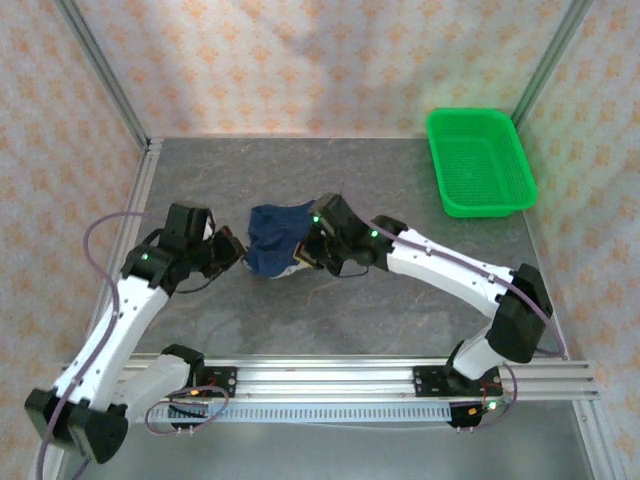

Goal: Fold and stack the t-shirts

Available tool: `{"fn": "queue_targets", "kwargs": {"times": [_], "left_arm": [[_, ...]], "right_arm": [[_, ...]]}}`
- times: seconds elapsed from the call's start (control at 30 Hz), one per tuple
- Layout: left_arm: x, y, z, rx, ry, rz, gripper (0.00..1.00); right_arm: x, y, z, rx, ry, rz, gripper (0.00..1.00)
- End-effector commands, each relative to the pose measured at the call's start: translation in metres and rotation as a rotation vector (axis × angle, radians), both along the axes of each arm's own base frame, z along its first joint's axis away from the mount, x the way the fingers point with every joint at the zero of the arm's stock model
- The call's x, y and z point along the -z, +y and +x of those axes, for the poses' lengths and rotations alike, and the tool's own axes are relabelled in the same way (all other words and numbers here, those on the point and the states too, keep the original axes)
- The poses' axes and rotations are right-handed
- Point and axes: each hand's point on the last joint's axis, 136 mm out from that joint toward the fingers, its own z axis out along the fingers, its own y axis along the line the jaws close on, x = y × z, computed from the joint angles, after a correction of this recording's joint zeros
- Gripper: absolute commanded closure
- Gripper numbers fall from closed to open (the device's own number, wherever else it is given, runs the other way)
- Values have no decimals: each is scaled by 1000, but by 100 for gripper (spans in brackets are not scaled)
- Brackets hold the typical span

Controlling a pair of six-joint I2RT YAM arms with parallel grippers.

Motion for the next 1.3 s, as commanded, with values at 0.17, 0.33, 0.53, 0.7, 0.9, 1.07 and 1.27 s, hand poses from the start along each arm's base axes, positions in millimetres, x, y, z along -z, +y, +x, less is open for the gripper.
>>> {"fn": "queue_targets", "kwargs": {"times": [0.17,0.33,0.53,0.7,0.9,1.07,1.27], "left_arm": [[-15,13,64,-39,-34,37,100],[-10,25,93,-55,-17,58,100],[5,33,115,-60,14,75,100],[22,31,136,-44,46,82,100],[30,33,165,-39,51,95,100],[44,38,187,-36,73,109,100],[73,49,213,-55,104,103,100]], "right_arm": [[1,-12,57,2,-7,-33,100],[8,-18,89,10,9,-30,100],[16,-19,124,5,21,-34,100],[26,-24,148,21,35,-46,100],[38,-26,171,39,52,-37,100],[57,-22,191,43,71,-41,100],[87,-18,222,56,97,-39,98]]}}
